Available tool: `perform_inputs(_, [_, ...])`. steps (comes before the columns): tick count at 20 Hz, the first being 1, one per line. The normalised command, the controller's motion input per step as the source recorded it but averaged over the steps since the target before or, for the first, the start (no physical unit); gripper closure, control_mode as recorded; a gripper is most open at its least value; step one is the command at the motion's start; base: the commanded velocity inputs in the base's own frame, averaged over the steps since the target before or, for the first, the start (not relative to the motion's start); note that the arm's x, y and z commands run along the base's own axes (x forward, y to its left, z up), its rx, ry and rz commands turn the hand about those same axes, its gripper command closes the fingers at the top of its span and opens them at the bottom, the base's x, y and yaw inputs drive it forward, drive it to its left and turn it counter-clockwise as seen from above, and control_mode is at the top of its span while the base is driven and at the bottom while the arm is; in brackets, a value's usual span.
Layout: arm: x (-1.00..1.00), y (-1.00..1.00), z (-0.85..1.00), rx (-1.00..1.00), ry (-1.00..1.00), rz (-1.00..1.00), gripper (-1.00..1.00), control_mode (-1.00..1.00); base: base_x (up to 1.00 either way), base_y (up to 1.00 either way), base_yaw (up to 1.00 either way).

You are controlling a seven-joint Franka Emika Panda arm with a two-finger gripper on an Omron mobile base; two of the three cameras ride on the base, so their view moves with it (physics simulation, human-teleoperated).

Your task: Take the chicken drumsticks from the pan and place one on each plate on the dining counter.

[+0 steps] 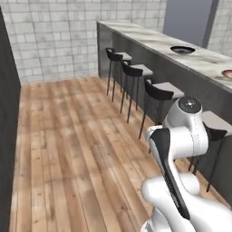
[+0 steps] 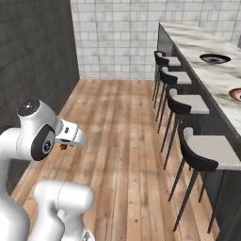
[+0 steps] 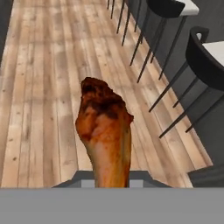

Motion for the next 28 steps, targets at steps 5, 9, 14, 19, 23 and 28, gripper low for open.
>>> perform_inputs(5, [0.0,0.0,0.0,0.0,0.0,0.0,1.0,1.0,0.98,0.49,-0.41])
perform_inputs(9, [0.0,0.0,0.0,0.0,0.0,0.0,1.0,1.0,0.95,0.49,-0.45])
perform_inputs(14, [0.0,0.0,0.0,0.0,0.0,0.0,1.0,1.0,0.94,0.5,-0.46])
perform_inputs(19, [0.0,0.0,0.0,0.0,0.0,0.0,1.0,1.0,0.84,0.52,-0.56])
perform_inputs(23, [0.0,0.0,0.0,0.0,0.0,0.0,1.0,1.0,0.69,0.55,-0.62])
perform_inputs(28, [0.0,0.0,0.0,0.0,0.0,0.0,1.0,1.0,0.41,0.54,-0.59])
